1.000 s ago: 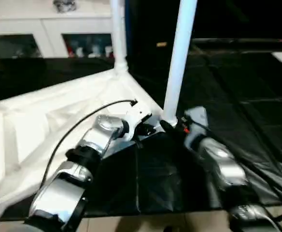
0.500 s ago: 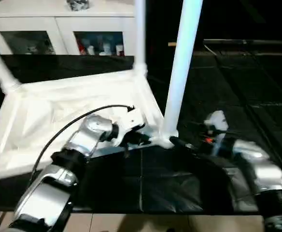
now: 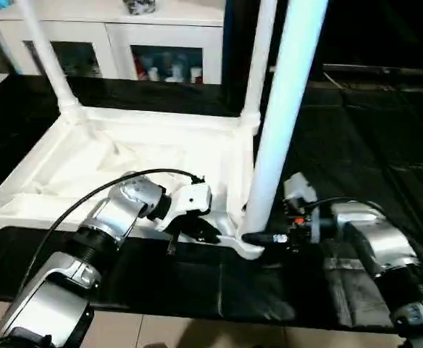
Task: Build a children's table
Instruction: Rotate leg to tighten
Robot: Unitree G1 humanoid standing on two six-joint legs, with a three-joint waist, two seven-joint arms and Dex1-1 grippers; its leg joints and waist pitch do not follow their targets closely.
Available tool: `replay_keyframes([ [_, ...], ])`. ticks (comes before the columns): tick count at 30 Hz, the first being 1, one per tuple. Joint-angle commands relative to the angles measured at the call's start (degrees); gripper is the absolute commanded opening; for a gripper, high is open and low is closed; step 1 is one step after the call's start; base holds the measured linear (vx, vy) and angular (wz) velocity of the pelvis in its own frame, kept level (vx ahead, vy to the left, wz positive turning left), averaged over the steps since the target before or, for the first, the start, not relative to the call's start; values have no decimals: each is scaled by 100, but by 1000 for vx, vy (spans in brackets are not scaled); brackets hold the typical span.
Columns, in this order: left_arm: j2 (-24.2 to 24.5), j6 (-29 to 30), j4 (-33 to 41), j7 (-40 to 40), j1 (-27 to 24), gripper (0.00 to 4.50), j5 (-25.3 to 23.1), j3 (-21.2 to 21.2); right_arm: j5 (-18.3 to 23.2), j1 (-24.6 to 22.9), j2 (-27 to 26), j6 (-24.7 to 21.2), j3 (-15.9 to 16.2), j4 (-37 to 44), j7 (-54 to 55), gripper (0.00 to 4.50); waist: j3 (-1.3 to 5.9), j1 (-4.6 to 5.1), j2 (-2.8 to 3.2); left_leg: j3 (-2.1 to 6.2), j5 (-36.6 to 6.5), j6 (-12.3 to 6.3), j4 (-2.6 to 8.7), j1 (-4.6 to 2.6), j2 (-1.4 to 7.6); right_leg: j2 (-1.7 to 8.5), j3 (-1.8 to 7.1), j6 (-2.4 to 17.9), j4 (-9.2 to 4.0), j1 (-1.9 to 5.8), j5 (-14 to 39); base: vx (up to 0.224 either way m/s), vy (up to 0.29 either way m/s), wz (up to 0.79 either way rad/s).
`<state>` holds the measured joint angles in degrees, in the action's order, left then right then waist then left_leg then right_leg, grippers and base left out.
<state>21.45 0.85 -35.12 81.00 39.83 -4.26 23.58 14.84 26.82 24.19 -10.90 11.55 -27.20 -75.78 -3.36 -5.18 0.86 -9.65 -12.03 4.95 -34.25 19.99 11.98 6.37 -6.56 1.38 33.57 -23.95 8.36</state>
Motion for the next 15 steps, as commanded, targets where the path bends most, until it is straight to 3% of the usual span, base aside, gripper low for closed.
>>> replay_keyframes([
  [1,31,-5,96,206,-124,0,-104,239,-21,142,3,-24,12,-46,-117,330,454,10,-116,-58,-452,-515,375,40,114,219,287,1333,-253,408,1141,0,0,0],
  [8,55,38,168,202,-162,0,-112,271,20,206,-17,-52,31,-171,-325,256,454,5,-128,-61,-482,-500,359,49,107,217,298,1313,-243,399,1219,0,0,0],
  [15,54,30,90,122,-133,0,-152,271,59,179,-11,-113,57,-184,-468,225,446,8,-125,-57,-661,-409,374,37,102,208,297,1200,-283,389,1519,0,0,0],
])
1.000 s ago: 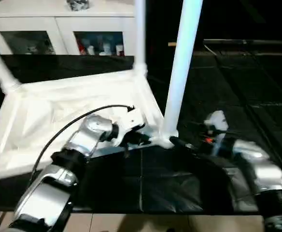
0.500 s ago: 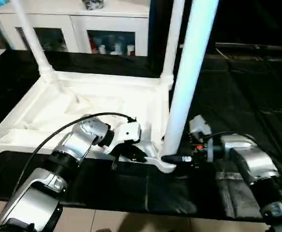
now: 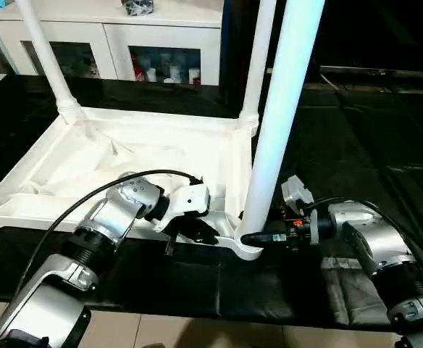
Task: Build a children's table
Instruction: Rotate leg to tighten
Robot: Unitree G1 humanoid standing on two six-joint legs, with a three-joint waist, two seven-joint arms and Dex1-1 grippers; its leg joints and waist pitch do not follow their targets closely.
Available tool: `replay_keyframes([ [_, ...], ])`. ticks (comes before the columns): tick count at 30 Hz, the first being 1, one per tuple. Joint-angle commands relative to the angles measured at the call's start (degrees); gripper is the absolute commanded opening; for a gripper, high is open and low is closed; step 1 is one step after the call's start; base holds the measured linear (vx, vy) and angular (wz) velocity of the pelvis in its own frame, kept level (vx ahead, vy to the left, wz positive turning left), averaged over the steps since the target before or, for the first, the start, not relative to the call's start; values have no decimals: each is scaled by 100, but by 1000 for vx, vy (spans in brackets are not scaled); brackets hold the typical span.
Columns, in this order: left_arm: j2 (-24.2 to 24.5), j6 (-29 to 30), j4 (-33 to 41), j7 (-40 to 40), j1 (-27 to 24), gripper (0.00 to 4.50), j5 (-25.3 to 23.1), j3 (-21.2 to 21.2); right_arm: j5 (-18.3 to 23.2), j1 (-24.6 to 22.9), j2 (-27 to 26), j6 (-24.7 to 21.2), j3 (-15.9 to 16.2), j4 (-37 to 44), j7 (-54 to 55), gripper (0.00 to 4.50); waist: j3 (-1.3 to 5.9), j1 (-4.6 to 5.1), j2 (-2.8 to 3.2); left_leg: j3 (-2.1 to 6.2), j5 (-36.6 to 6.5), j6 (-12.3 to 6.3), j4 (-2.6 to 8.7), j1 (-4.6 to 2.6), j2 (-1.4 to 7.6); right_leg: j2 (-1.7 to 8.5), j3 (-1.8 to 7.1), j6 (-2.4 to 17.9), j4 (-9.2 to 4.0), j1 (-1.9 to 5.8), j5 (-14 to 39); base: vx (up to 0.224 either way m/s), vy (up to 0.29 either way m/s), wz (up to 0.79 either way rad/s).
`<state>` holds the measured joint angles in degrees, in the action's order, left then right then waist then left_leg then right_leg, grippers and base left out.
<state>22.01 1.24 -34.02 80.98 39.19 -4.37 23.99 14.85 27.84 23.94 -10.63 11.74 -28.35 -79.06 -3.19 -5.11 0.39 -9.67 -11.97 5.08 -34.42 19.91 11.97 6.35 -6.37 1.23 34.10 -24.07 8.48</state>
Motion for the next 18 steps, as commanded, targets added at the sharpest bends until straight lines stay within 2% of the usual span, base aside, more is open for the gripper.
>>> replay_keyframes([
  [1,-11,1,-46,92,-57,0,-147,226,56,64,8,-147,33,-58,-145,223,428,2,-80,-52,-678,-413,391,48,103,211,278,1209,-336,404,1517,0,0,0],
  [2,-19,12,-64,66,-49,0,-149,219,57,51,3,-152,32,-45,-142,220,428,-2,-40,-48,-698,-402,393,42,103,211,278,1214,-336,401,1525,0,0,0],
  [3,-36,39,-98,14,-33,0,-152,203,57,25,-8,-163,28,-17,-137,220,432,4,-65,-52,-727,-393,390,37,101,205,277,1209,-344,401,1520,0,0,0],
  [4,-58,79,-114,-40,-23,0,-147,180,74,-14,-27,-188,16,31,-107,218,432,1,-24,-48,-737,-384,392,34,101,204,277,1219,-342,400,1516,0,0,0],
  [5,-105,153,-145,-135,-3,0,-139,140,116,-89,-65,-242,-8,127,-35,218,437,9,-52,-49,-720,-388,390,39,100,200,275,1211,-342,408,1490,0,0,0],
  [6,-127,190,-156,-181,4,0,-134,120,138,-131,-86,-270,-20,180,4,218,436,5,-53,-51,-693,-391,391,38,101,196,278,1212,-340,410,1463,0,0,0],
  [7,-181,260,-192,-302,21,0,-129,77,140,-223,-160,-302,-56,271,203,217,436,6,-30,-56,-676,-394,388,30,100,191,281,1236,-345,399,1405,0,0,0],
  [8,-212,295,-213,-372,29,0,-128,55,127,-273,-207,-309,-78,313,342,216,433,1,-47,-53,-704,-384,392,29,99,196,281,1236,-348,403,1434,0,0,0],
  [9,-242,333,-226,-446,32,0,-123,29,107,-334,-264,-308,-93,363,493,216,432,4,-11,-44,-729,-367,397,35,96,198,278,1224,-344,410,1475,0,0,0],
  [10,-269,372,-231,-508,31,0,-115,4,76,-392,-316,-294,-99,407,634,215,426,20,-25,-46,-762,-357,403,43,95,196,278,1196,-362,410,1538,0,0,0],
  [11,-310,453,-230,-615,28,0,-106,-36,-7,-476,-412,-307,-106,457,933,214,396,34,-27,-51,-1035,-288,419,13,78,194,267,1055,-435,382,2018,0,0,0],
  [12,-337,513,-222,-695,26,0,-100,-66,-65,-531,-491,-295,-118,491,1149,213,384,46,-36,-48,-1144,-253,428,9,71,194,259,978,-460,386,2243,0,0,0],
  [13,-382,612,-214,-818,29,0,-93,-110,-125,-607,-617,-268,-145,539,1441,209,360,70,-40,-24,-1290,-174,450,13,62,193,247,800,-496,389,2631,0,0,0],
  [14,-489,831,-200,-1070,48,0,-71,-207,-222,-673,-897,-414,-221,586,2063,207,344,97,-73,-17,-1458,-136,449,-18,39,202,229,602,-568,365,3083,0,0,0],
  [15,-501,854,-199,-1097,51,0,-69,-217,-232,-679,-927,-431,-229,591,2128,207,320,126,-57,-10,-1537,-93,455,-26,33,195,221,521,-583,350,3288,0,0,0],
  [16,-520,888,-201,-1143,56,0,-70,-234,-243,-689,-976,-457,-239,604,2218,203,310,181,-47,12,-1762,-36,434,-70,2,202,162,339,-665,315,3741,0,0,0],
  [17,-612,1029,-216,-1359,83,0,-82,-300,-302,-703,-1201,-543,-296,597,2643,202,312,244,-72,41,-1823,-31,432,-34,-15,198,119,156,-705,349,3963,0,0,0],
  [18,-696,1147,-233,-1560,109,0,-98,-353,-356,-698,-1409,-589,-353,552,3028,202,310,288,-22,52,-1910,-25,443,-63,0,202,92,121,-745,318,3974,0,0,0],
])
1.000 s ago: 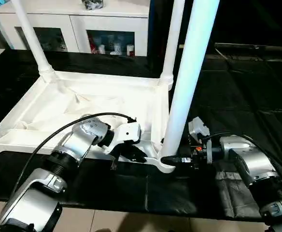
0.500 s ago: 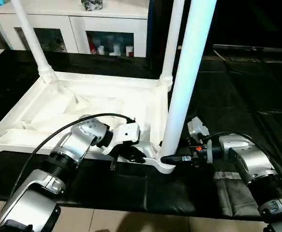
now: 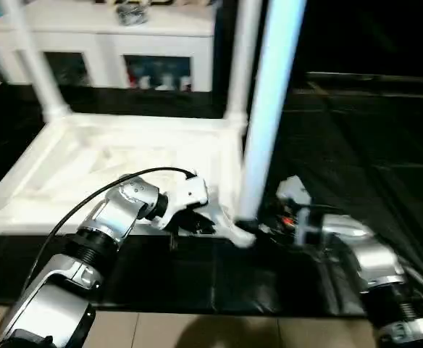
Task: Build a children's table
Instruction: Rotate leg to tighten
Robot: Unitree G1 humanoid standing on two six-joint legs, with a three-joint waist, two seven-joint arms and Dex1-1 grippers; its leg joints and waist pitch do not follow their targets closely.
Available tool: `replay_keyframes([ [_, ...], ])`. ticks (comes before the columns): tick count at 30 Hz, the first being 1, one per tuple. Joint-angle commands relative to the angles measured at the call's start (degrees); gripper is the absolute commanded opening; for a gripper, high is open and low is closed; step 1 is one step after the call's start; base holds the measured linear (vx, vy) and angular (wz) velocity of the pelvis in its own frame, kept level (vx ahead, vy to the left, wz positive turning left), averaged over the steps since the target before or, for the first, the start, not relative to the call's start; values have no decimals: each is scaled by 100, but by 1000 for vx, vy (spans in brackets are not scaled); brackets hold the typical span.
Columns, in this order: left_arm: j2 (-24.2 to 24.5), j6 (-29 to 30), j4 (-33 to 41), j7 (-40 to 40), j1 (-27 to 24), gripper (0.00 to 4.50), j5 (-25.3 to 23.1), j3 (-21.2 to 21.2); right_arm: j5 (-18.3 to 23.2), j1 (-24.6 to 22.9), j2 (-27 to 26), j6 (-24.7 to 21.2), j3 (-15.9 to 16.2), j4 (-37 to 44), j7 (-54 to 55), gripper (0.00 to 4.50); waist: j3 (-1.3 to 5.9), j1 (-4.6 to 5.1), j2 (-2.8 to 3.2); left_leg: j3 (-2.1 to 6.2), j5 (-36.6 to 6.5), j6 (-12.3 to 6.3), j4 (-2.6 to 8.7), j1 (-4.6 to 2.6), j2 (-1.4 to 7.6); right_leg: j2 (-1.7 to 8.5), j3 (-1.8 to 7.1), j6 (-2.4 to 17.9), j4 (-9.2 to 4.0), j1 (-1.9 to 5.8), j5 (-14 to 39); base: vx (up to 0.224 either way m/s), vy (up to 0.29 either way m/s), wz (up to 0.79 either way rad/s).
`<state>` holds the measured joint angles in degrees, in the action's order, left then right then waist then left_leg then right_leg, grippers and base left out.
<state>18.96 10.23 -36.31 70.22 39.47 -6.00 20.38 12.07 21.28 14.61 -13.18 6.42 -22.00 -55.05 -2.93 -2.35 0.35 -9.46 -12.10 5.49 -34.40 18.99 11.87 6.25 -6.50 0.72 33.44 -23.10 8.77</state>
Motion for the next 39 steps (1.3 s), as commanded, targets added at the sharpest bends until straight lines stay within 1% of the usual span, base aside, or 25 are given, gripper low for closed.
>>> replay_keyframes([
  [1,-467,348,-12,-645,102,0,63,-33,-126,-21,-637,-358,146,-147,917,202,291,57,-1,47,-1954,-58,446,26,22,221,80,186,-692,231,3889,0,0,0],
  [3,-512,408,-14,-738,114,0,64,-56,-157,-6,-730,-372,127,-189,1086,201,280,183,14,123,-2238,-45,468,91,18,214,-72,31,-770,314,3892,0,0,0],
  [6,-839,861,-43,-1405,236,0,50,-252,-186,366,-1338,-454,-210,-778,2303,200,248,362,146,221,-2927,-39,506,-22,104,218,-282,77,-868,340,3658,0,0,0],
  [7,-972,1022,-47,-1640,280,0,63,-347,-181,536,-1536,-496,-358,-992,2744,199,219,449,202,307,-3425,-41,622,34,212,192,-333,90,-768,464,3273,0,0,0],
  [8,-1113,1151,-68,-1867,330,0,85,-440,-156,777,-1722,-493,-499,-1272,3136,199,219,474,236,388,-3864,12,784,153,365,211,-216,221,-431,621,2600,0,0,0],
  [9,-1203,1204,-104,-2033,364,0,99,-513,-148,939,-1836,-476,-579,-1448,3334,199,184,484,226,406,-4157,54,895,191,430,189,-151,295,-257,646,2306,0,0,0],
  [10,-1255,1224,-139,-2138,388,0,104,-559,-161,1052,-1902,-463,-620,-1566,3450,199,172,474,185,355,-4445,81,939,104,428,178,-4,443,-142,580,2018,0,0,0],
  [11,-1290,1226,-173,-2218,409,0,101,-587,-186,1144,-1941,-443,-631,-1661,3519,199,164,494,139,290,-4371,93,842,-16,297,178,-11,443,-351,448,2446,52,-9,8],
  [12,-1338,1222,-233,-2361,447,0,81,-620,-274,1299,-2002,-396,-628,-1817,3618,199,139,564,20,154,-3539,64,310,-331,-132,235,-330,-1,-1049,60,4429,52,-9,8],
  [13,-1356,1208,-275,-2418,470,0,87,-641,-299,1375,-2026,-352,-628,-1891,3627,199,103,744,23,70,-3025,-66,-103,-473,-248,197,-921,-503,-1464,-57,5185,0,0,0],
  [14,-1364,1200,-295,-2445,481,0,92,-652,-308,1410,-2038,-328,-629,-1925,3626,234,222,868,171,253,-2854,-120,171,136,37,230,-1063,-964,-1071,701,4261,207,57,-35],
  [15,-1360,1185,-321,-2473,495,0,84,-660,-313,1456,-2061,-273,-662,-1985,3630,234,166,510,447,449,-3628,-151,715,611,406,314,-555,-433,360,1217,2872,207,57,-35],
  [16,-1338,1167,-332,-2472,497,0,68,-657,-320,1467,-2062,-234,-683,-2010,3626,269,199,336,458,277,-4159,-126,994,176,450,95,-119,246,349,642,850,287,50,-29],
  [17,-1299,1176,-311,-2481,483,0,29,-647,-337,1473,-2057,-172,-719,-2063,3647,271,129,395,85,384,-4022,69,666,-81,146,241,-98,-91,-354,457,3066,83,-90,10],
  [18,-1262,1171,-302,-2464,470,0,13,-641,-337,1442,-2032,-144,-724,-2049,3611,274,46,296,-25,54,-3064,112,41,-488,-260,213,-306,-453,-1093,-170,4937,83,-90,10],
  [19,-1237,1167,-297,-2453,462,0,3,-638,-337,1421,-2016,-126,-727,-2038,3584,282,173,391,-84,27,-1738,-330,-159,-199,-371,557,-325,-646,-1047,277,5840,25,-98,6],
  [20,-1173,1118,-307,-2427,446,0,-40,-615,-368,1372,-1951,-48,-704,-2021,3524,295,261,349,-44,171,-1487,-364,87,95,-171,641,-173,-634,-789,610,5014,137,3,-25],
  [21,-1132,1085,-315,-2413,436,0,-70,-601,-392,1343,-1907,9,-688,-2017,3487,309,319,282,26,290,-1164,-366,224,141,-42,625,-76,-498,-675,623,4162,137,3,-25],
  [22,-1054,1022,-329,-2357,420,0,-100,-580,-401,1231,-1806,61,-667,-1878,3386,316,425,222,88,375,-270,-352,303,63,19,511,-28,-16,-457,519,2313,155,-5,0],
  [23,-1008,981,-340,-2325,409,0,-124,-575,-410,1169,-1741,107,-662,-1808,3320,321,447,227,71,322,551,-483,277,20,10,392,10,686,-268,422,765,78,-50,22],
  [25,-966,949,-344,-2287,398,0,-146,-564,-401,1087,-1667,134,-654,-1689,3214,339,419,224,14,264,751,-709,267,19,24,315,86,1348,-190,344,262,77,-33,19],
  [27,-781,765,-368,-2043,371,0,-193,-511,-235,691,-1320,116,-656,-1052,2619,355,470,181,-13,249,1096,-1051,224,109,-7,305,134,1620,-92,434,-214,51,-2,1],
  [29,-614,580,-387,-1776,356,0,-194,-423,18,309,-965,-53,-688,-399,2007,373,441,89,-14,219,996,-1438,226,77,25,305,147,1647,-129,410,-105,0,0,0],
  [31,-480,364,-391,-1531,339,0,-204,-333,114,42,-647,-106,-708,37,1683,392,421,15,-7,208,761,-1458,246,75,56,317,139,1534,-190,403,346,0,0,0],
  [39,-154,-184,-563,-1043,357,0,-273,-171,542,-604,117,-567,-950,1072,1088,448,362,-54,29,118,-201,-645,346,32,72,257,181,1083,-386,357,1660,0,0,0],
])
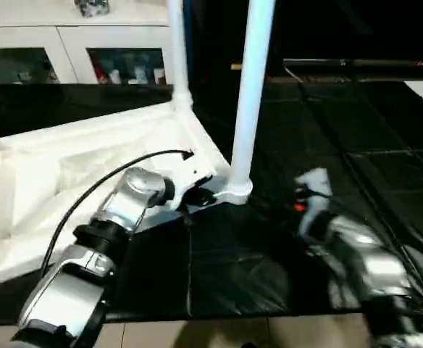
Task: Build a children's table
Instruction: Rotate leg to tighten
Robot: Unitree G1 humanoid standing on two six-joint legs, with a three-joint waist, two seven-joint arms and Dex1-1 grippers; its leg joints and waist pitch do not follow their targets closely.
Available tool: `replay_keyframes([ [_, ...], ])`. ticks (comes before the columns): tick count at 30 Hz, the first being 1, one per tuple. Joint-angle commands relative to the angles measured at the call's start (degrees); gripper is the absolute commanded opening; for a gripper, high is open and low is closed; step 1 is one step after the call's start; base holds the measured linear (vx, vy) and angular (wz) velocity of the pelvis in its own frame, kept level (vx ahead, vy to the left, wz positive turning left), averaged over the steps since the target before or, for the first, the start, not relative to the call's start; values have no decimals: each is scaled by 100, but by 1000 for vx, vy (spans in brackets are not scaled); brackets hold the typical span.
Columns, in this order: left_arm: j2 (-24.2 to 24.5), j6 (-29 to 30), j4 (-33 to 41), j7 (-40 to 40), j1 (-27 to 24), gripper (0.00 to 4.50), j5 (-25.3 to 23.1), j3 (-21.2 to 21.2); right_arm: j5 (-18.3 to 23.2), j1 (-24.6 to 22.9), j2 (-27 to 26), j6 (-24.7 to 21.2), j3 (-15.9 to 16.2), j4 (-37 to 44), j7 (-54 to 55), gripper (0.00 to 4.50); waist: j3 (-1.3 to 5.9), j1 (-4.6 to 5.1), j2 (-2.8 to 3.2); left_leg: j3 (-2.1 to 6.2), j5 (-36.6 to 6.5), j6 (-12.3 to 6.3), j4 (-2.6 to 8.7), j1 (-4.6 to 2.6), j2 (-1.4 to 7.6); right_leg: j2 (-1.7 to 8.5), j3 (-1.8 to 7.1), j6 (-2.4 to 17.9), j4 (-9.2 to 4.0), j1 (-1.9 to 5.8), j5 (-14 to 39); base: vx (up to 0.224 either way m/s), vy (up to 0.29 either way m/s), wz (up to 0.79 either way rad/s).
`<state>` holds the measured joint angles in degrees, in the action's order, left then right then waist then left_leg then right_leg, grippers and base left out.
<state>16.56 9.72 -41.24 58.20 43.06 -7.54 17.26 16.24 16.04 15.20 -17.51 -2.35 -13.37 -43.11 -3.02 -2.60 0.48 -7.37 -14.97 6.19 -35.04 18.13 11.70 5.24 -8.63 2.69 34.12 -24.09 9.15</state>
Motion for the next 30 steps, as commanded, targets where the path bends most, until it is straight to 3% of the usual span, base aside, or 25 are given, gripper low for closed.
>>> replay_keyframes([
  [1,127,-249,-115,212,11,0,-122,165,186,-184,129,-199,-91,386,-172,448,374,-40,1,-113,25,-671,416,112,96,343,394,863,-459,458,1594,0,0,0],
  [5,150,-499,-177,162,21,0,-103,152,220,-383,184,-277,-43,658,-174,448,396,-42,-7,-141,26,-554,434,139,92,325,387,835,-435,478,1454,0,0,0],
  [8,80,-591,-151,103,19,0,83,-48,304,-558,250,-466,37,920,-256,448,398,-63,6,-148,79,-572,423,143,86,323,389,832,-435,489,1333,0,0,0],
  [9,62,-599,-113,122,6,27,149,-100,314,-600,266,-492,51,967,-267,450,402,-63,0,-142,109,-580,425,151,92,319,388,841,-423,489,1286,0,0,0],
  [13,51,-391,345,308,-141,58,488,-290,384,-838,332,-516,95,1275,-290,450,413,-73,3,-141,187,-569,427,158,114,334,390,945,-381,492,1093,0,0,0],
  [15,131,-270,723,409,-279,89,675,-398,457,-975,318,-655,86,1549,-208,450,398,-73,-2,-145,141,-553,434,166,123,337,395,939,-389,497,1136,0,0,0],
  [16,162,-182,929,445,-359,89,793,-478,472,-1047,310,-690,93,1680,-175,450,398,-70,19,-146,127,-555,434,163,117,334,394,933,-394,496,1149,0,0,0],
  [18,198,31,1351,425,-536,96,1059,-684,408,-1168,272,-620,110,1914,-60,450,381,-48,5,-158,46,-491,443,169,117,329,394,884,-411,490,1272,0,0,0],
  [21,174,447,2058,22,-894,120,1414,-1135,415,-1265,133,-639,61,2242,209,450,373,-18,32,-160,-44,-424,446,172,106,318,377,828,-431,486,1446,0,0,0],
  [23,56,586,2547,-511,-1226,135,1567,-1522,426,-1319,56,-726,112,2461,363,450,362,26,4,-165,-163,-386,449,175,103,296,360,730,-454,479,1642,0,0,0],
  [25,-148,1005,3307,-1253,-1758,151,1502,-1889,314,-1402,2,-662,253,2662,479,450,352,34,-71,-163,-139,-420,454,201,113,297,362,656,-462,481,1733,0,0,0],
  [26,-307,1285,3939,-1610,-2174,167,1453,-2057,344,-1438,-20,-658,345,2743,438,450,356,59,-164,-167,-121,-436,453,224,136,301,364,644,-443,487,1722,0,0,0],
  [27,-431,1411,4388,-1868,-2514,177,1402,-2196,310,-1448,-68,-610,442,2731,438,450,353,40,-110,-148,-96,-438,458,240,146,333,364,649,-417,506,1755,0,0,0],
  [28,-439,1419,4416,-1884,-2535,181,1399,-2204,308,-1448,-71,-607,448,2730,438,450,333,53,-126,-160,-145,-488,461,241,142,330,366,613,-453,466,1933,0,0,0],
  [29,-503,1453,4677,-2015,-2758,182,1378,-2292,277,-1455,-118,-567,526,2701,444,450,334,32,-77,-169,-220,-496,459,177,133,298,359,547,-496,406,2089,0,0,0],
  [30,-591,1568,4959,-2165,-3003,189,1402,-2394,267,-1461,-199,-546,567,2638,496,450,317,26,-76,-177,-253,-524,462,175,123,289,361,517,-531,390,2126,0,0,0],
])
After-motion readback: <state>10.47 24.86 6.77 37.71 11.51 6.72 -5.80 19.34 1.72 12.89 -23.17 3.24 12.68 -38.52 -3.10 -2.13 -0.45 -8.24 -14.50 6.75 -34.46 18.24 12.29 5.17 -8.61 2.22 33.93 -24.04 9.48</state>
